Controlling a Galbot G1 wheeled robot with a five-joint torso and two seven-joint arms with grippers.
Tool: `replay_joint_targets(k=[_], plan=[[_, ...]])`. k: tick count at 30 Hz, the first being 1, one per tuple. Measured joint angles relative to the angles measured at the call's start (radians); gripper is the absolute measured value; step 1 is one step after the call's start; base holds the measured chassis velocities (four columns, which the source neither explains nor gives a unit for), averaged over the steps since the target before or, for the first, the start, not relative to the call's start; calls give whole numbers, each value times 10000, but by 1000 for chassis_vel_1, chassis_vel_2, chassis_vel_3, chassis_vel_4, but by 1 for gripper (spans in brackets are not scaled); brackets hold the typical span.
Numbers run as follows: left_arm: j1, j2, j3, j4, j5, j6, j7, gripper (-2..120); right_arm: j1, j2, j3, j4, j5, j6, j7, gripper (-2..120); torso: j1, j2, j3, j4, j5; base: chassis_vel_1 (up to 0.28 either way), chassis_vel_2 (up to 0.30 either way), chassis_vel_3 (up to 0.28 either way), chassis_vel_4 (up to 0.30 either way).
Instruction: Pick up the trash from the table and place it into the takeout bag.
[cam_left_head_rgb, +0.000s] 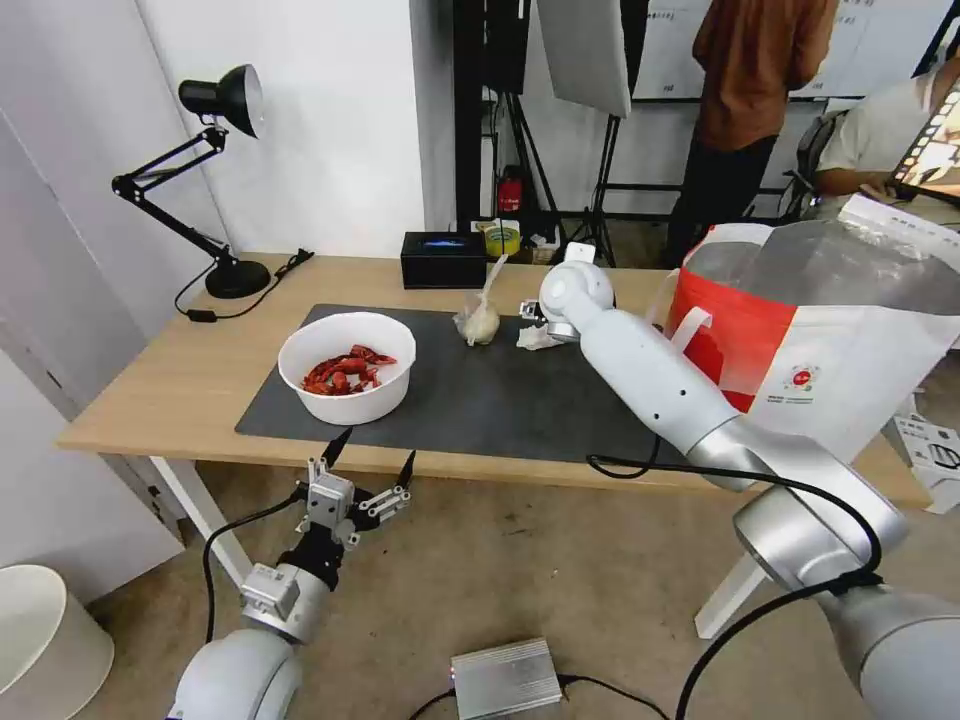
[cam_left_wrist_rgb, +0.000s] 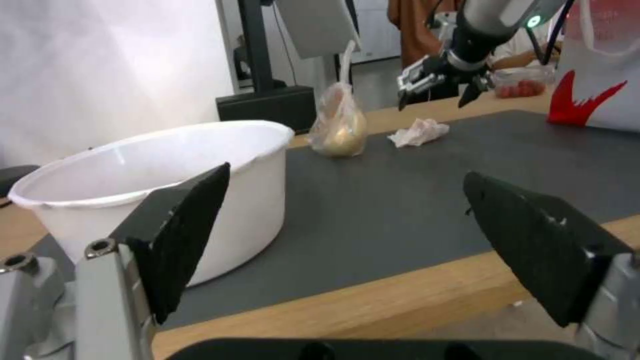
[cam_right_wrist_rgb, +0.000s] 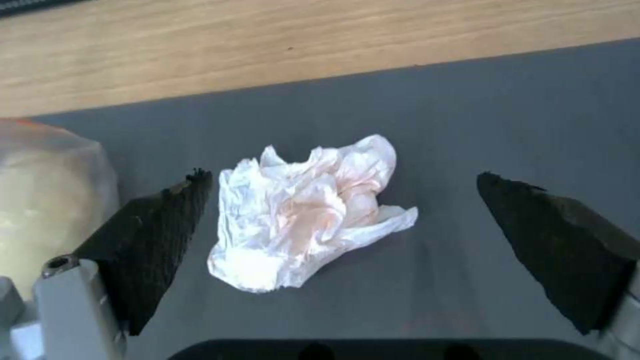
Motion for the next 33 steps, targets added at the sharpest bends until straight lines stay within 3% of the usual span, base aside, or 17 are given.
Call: replay_joint_targets(k=[5,21,33], plan=[[51,-35,-74,7,0,-115,26,91,-35,302,64,-637,-803,228,-494,100,0,0,0,-1,0,0,0,0,0],[10,-70,-81,80,-5,-128,41,91,-145,639,222,-1282,-1578,428,-1195,99,0,0,0,-1,0,0,0,0,0],[51,-132,-92,83,12,-135,66,91,-246,688,319,-1476,-1712,506,-1391,59,-2,1,-1,-2,-1,0,0,0,0]])
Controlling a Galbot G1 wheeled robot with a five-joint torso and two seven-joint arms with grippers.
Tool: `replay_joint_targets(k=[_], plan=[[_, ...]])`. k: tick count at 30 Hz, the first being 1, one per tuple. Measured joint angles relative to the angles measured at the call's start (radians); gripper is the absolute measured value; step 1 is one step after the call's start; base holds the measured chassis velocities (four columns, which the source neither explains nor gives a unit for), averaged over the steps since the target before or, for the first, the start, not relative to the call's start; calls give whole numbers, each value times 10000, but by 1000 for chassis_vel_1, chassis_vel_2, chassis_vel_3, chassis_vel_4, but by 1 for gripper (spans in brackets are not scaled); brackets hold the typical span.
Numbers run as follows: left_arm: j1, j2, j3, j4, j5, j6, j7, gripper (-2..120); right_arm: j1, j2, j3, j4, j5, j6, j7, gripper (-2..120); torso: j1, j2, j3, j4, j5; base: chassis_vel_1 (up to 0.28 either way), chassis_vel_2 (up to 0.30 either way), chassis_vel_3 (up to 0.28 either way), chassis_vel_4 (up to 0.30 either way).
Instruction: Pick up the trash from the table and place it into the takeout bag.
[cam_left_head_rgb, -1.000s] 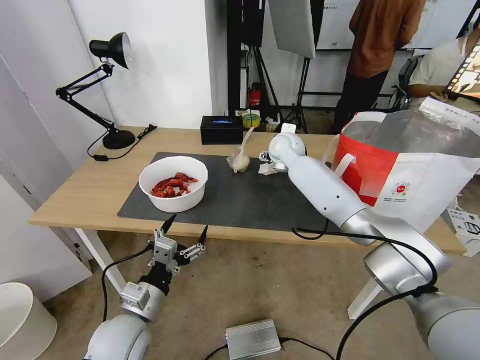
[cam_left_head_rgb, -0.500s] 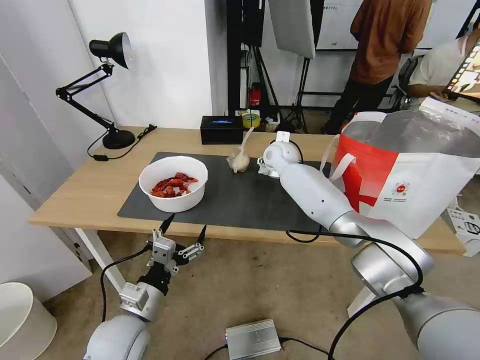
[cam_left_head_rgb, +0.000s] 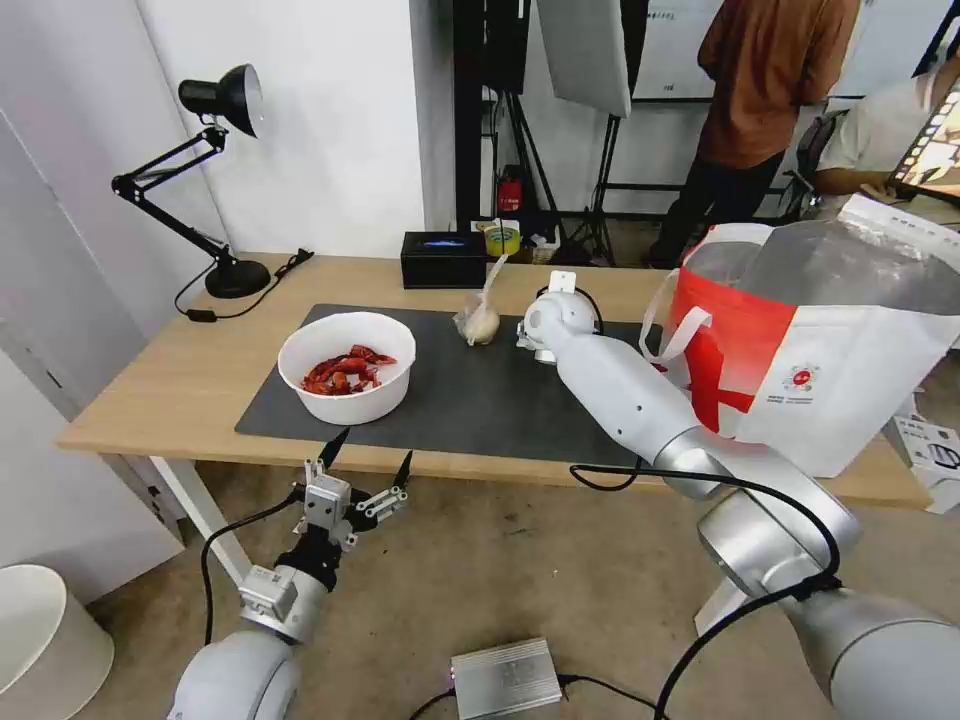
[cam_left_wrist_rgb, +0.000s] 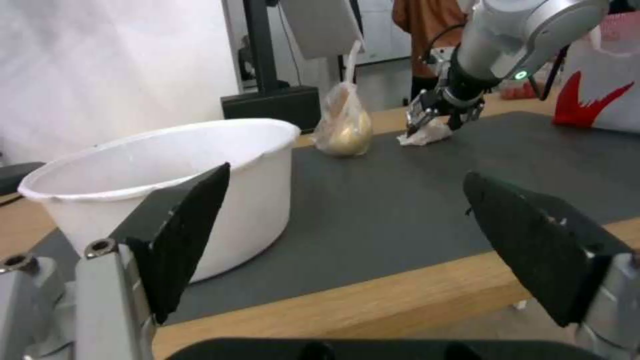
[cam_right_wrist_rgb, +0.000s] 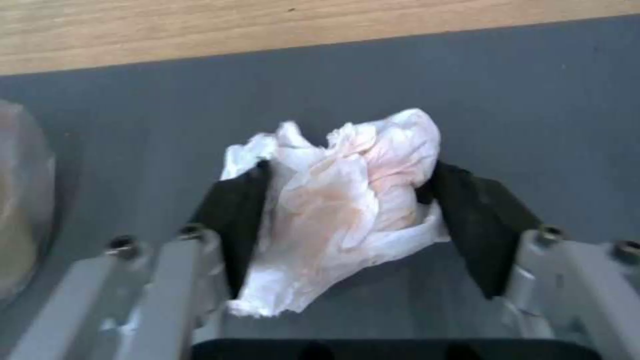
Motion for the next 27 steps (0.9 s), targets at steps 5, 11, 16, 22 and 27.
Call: replay_joint_targets(k=[5,11,16,22,27], plan=[[-12,-12,21,8,13,0,8,91,-23,14,35,-84,-108,70,-115,41,0,0,-1,-3,-1,0,0,0,0],[-18,-13,31,20,18,-1,15,91,-72,36,72,-91,-129,84,-129,18,0,0,-1,-1,0,0,0,0,0],[-35,31,30,30,15,0,17,91,-108,24,53,-33,-122,89,-140,2,0,0,0,3,1,0,0,0,0],[-52,49,59,38,12,-1,17,91,-143,-5,36,72,-110,104,-119,0,1,0,1,2,1,0,0,0,0],[-56,104,70,39,-1,-1,18,91,-154,-95,-28,365,-60,115,-58,0,2,-3,4,4,4,0,0,0,0]])
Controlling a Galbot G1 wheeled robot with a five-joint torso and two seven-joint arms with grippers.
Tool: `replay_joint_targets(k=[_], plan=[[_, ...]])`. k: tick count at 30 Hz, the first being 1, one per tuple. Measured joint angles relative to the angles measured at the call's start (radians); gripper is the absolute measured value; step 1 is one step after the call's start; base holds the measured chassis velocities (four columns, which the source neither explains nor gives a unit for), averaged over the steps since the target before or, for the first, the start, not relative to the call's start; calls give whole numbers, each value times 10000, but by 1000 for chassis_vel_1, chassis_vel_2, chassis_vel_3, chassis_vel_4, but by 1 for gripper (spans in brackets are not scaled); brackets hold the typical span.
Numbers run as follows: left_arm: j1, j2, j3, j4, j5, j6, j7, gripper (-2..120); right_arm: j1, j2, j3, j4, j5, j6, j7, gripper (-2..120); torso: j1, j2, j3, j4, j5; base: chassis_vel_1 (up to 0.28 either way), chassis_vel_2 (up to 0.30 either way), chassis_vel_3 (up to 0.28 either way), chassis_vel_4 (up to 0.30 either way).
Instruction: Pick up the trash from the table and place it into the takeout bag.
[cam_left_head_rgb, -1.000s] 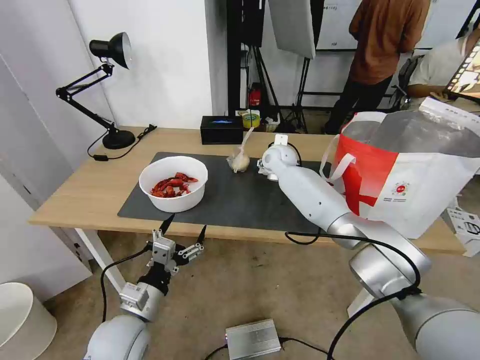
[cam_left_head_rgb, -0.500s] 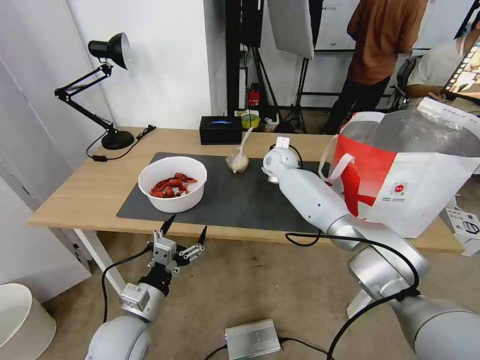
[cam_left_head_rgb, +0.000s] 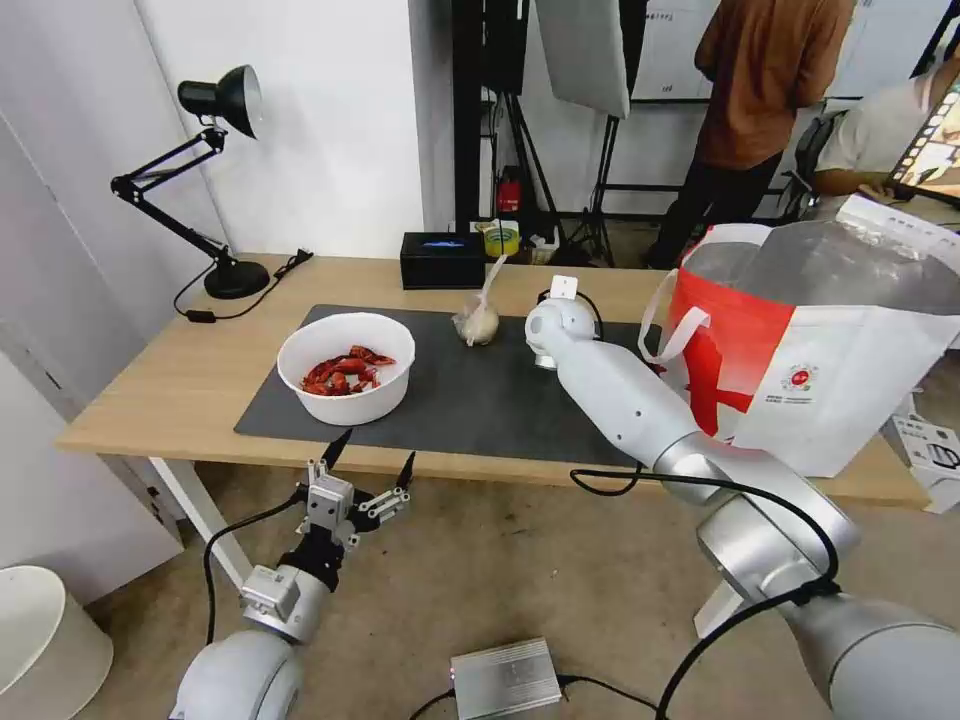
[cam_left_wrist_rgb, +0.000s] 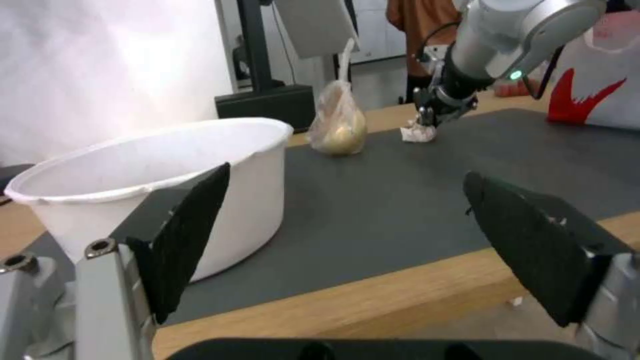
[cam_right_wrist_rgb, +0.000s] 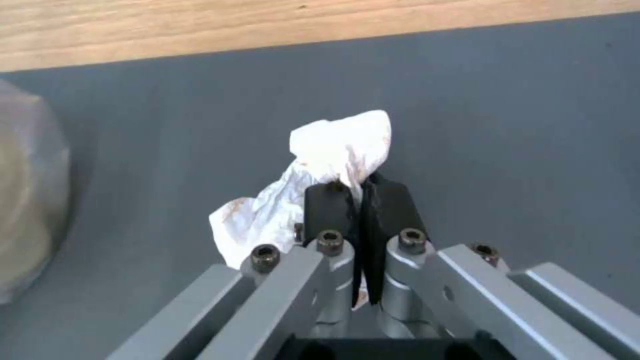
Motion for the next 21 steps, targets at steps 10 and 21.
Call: replay_joint_targets(k=[10,21], plan=[[-28,169,-29,-1,-109,0,1,91,-174,-639,-296,1782,299,82,506,0,0,0,-1,-1,-1,0,0,0,0],[-136,248,-64,56,-252,0,-13,91,-250,-1937,-778,4304,1429,83,1222,0,0,1,-3,-3,-2,0,0,0,0]])
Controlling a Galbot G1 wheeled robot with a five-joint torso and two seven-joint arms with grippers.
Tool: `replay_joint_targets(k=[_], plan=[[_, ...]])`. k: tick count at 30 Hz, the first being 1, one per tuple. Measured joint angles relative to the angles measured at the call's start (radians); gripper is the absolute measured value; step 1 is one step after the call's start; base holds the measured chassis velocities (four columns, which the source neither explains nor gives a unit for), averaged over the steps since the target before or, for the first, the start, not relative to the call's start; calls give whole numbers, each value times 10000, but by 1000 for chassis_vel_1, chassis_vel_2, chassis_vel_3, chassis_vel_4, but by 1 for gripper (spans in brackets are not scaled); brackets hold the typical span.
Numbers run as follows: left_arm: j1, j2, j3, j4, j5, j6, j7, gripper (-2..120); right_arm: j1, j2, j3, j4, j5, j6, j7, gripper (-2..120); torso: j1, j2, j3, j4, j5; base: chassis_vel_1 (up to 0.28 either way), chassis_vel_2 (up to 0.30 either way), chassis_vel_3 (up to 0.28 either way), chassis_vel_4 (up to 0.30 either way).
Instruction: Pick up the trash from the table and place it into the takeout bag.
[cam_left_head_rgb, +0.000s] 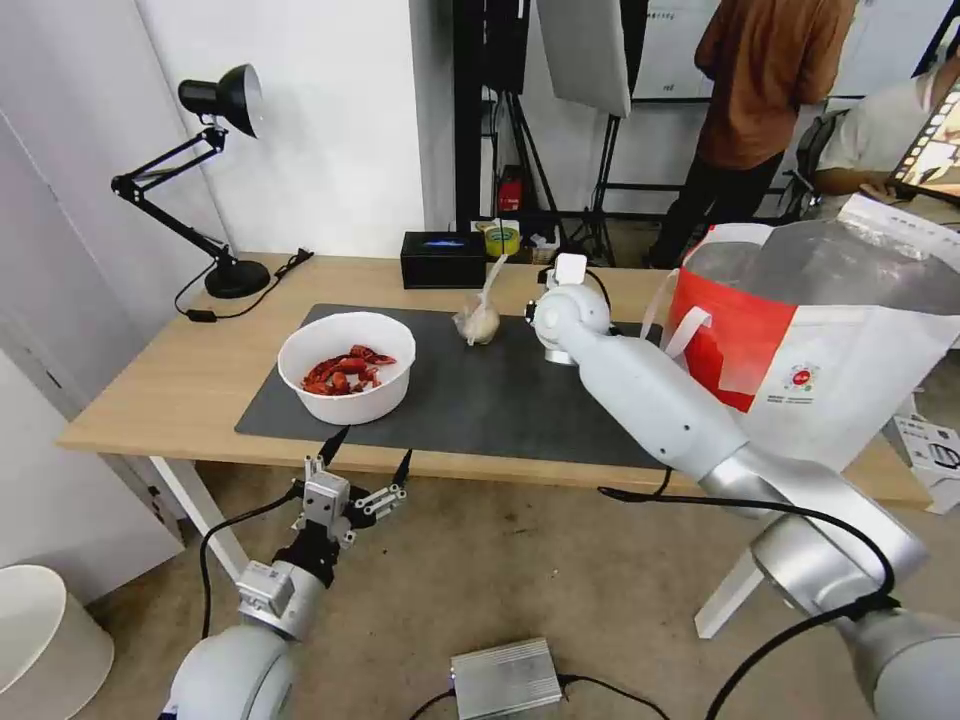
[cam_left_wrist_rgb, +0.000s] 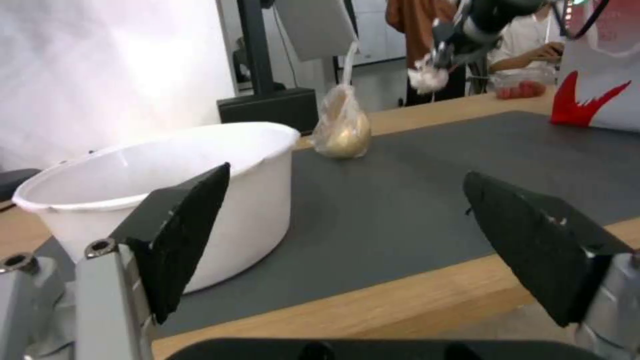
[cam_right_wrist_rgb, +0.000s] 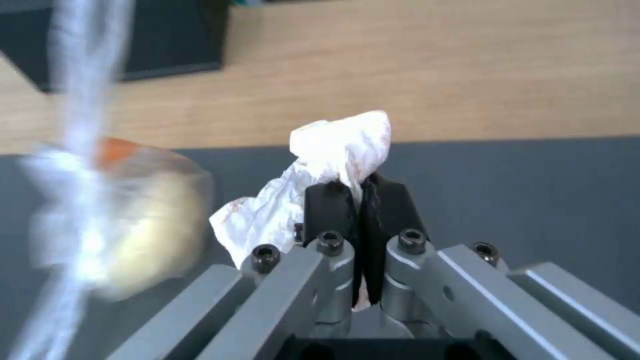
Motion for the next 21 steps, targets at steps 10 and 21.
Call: replay_joint_targets(k=[10,21], plan=[[-27,122,-12,27,-75,2,-18,91,289,-854,-189,2216,898,119,330,0,0,2,0,1,0,0,0,0,0],[-19,111,-53,19,-114,7,-29,91,447,-1757,-171,3893,1077,576,159,0,-1,2,-1,2,0,0,0,0,0]])
